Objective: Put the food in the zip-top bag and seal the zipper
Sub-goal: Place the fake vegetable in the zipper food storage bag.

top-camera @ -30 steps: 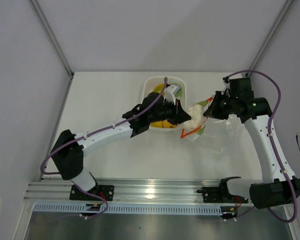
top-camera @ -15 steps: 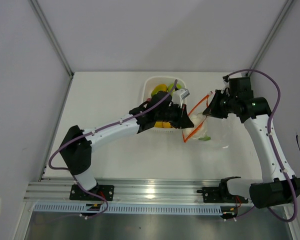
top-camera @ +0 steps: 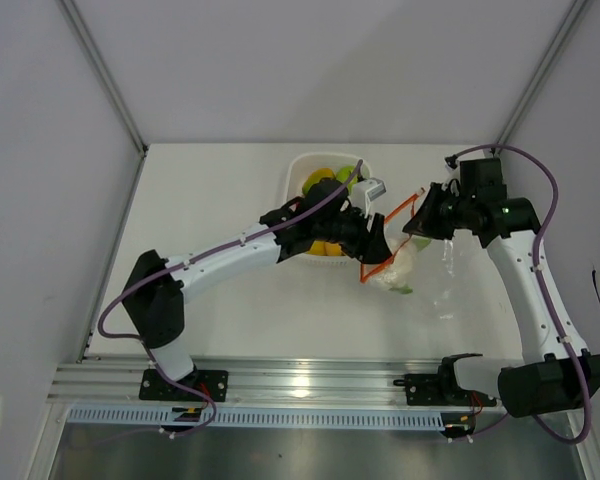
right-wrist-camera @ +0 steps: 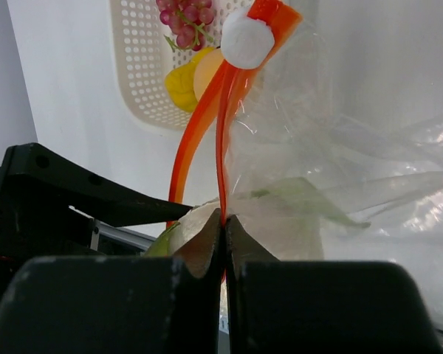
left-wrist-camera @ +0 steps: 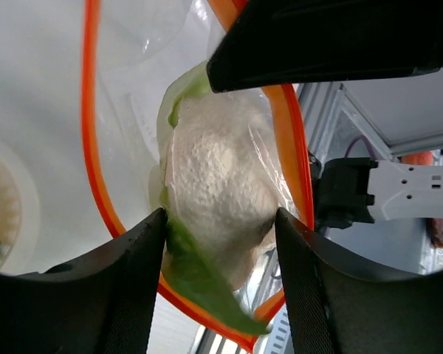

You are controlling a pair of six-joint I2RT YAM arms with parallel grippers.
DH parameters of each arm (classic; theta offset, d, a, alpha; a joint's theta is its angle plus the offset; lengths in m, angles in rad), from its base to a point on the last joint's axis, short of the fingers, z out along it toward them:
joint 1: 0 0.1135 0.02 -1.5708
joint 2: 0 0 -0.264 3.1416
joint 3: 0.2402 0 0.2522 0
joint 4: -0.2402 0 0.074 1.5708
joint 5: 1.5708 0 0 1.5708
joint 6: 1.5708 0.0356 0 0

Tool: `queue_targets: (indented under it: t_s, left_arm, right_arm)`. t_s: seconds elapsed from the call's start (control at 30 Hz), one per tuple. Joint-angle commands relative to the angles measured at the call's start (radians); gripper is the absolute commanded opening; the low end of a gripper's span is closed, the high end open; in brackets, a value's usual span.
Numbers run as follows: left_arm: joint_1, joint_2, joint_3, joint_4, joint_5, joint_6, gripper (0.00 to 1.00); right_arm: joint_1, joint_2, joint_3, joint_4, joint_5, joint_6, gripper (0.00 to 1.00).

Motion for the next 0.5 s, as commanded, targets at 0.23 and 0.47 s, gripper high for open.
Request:
queue_targets:
  t_s: [0.23,0.47]
  left_arm:
    - [0.031,-0.136,-0.007,0.014,-0.107,0.037,0.75]
    - [0.036,-0.189,-0.081,0.06,-0.17,0.024,0.74]
  right_arm:
    - [-0.004,-0.068,-0.022,0.005,-0.073,-0.045,0.0]
    - [-0.004,-0.077,-0.009,-0.006,-0.086,-0.045,0.0]
